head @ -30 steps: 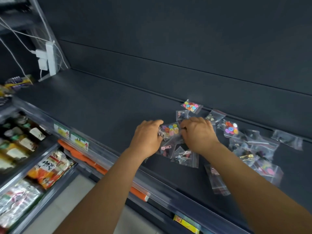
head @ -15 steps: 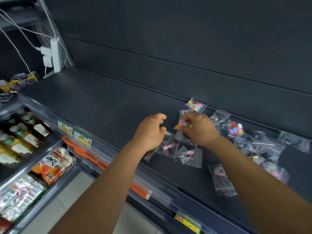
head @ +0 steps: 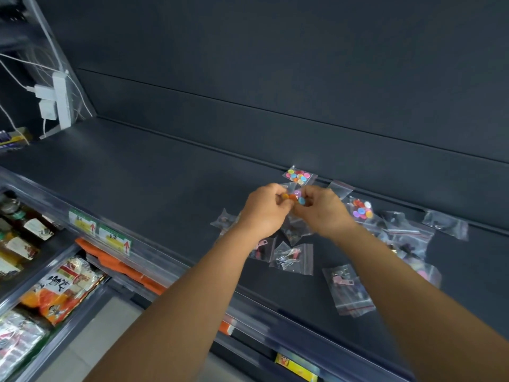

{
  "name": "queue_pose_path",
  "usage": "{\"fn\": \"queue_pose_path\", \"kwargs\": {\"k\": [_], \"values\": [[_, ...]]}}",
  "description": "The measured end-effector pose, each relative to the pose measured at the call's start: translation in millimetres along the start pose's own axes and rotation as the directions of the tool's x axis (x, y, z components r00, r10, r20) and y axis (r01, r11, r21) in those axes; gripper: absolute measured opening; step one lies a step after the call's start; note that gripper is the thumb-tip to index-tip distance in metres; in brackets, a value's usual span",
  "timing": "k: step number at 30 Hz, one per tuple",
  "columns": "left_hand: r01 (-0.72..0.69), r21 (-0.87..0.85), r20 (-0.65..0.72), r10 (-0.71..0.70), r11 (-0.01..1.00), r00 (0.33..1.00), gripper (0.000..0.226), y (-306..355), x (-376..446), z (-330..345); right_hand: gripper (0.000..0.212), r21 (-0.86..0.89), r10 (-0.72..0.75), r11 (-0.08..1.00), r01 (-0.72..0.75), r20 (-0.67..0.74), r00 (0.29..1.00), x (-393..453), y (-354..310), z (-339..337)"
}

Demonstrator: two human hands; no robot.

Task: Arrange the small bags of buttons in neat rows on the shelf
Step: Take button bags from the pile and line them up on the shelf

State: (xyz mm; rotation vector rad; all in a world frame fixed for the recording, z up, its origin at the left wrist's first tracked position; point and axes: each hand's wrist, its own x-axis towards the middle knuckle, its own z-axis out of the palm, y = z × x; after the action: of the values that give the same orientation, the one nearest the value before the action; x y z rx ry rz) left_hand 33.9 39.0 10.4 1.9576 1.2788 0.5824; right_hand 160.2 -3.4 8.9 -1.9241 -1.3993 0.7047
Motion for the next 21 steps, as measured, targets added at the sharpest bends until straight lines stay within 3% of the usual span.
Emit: {"fn": "queue_pose_path", "kwargs": {"k": [2, 6, 10, 16, 18, 21], "values": [[0.026, -0.026, -0.046, -0.027, 0.999, 0.999, 0.007, -0.1, 5.6, 3.4, 0.012, -0.018, -0.008, 1.000, 0.008, 0.019, 1.000, 0.5, 1.6, -1.0], [0.085, -0.084, -0.063, -0.090, 0.993, 0.994, 0.006, -4.1, 16.5, 3.7, 0.034, -0.009, -0.022, 1.000, 0.022, 0.009, 1.000, 9.7, 4.2, -7.0], [0.145, -0.163, -0.093, -0.162, 0.976, 0.982, 0.006, -9.3, 28.0, 4.1, 0.047, -0.236, -0.092, 0.968, 0.084, -0.020, 0.996, 35.4, 10.2, -10.3], [0.164, -0.236, -0.134, -0.199, 0.958, 0.971, 0.010, -13.2, 37.0, 5.1, 0.056, -0.553, -0.038, 0.822, 0.139, 0.190, 0.981, 70.3, 26.7, -6.1], [0.164, -0.260, -0.131, -0.203, 0.952, 0.970, 0.018, -14.4, 39.8, 3.5, 0.054, -0.562, -0.053, 0.812, 0.160, 0.202, 0.978, 72.2, 30.6, -7.3], [0.164, -0.288, -0.113, -0.204, 0.943, 0.972, 0.039, -15.4, 42.1, -1.1, 0.032, -0.533, -0.108, 0.823, 0.196, 0.193, 0.975, 69.4, 32.4, -13.9]]}}
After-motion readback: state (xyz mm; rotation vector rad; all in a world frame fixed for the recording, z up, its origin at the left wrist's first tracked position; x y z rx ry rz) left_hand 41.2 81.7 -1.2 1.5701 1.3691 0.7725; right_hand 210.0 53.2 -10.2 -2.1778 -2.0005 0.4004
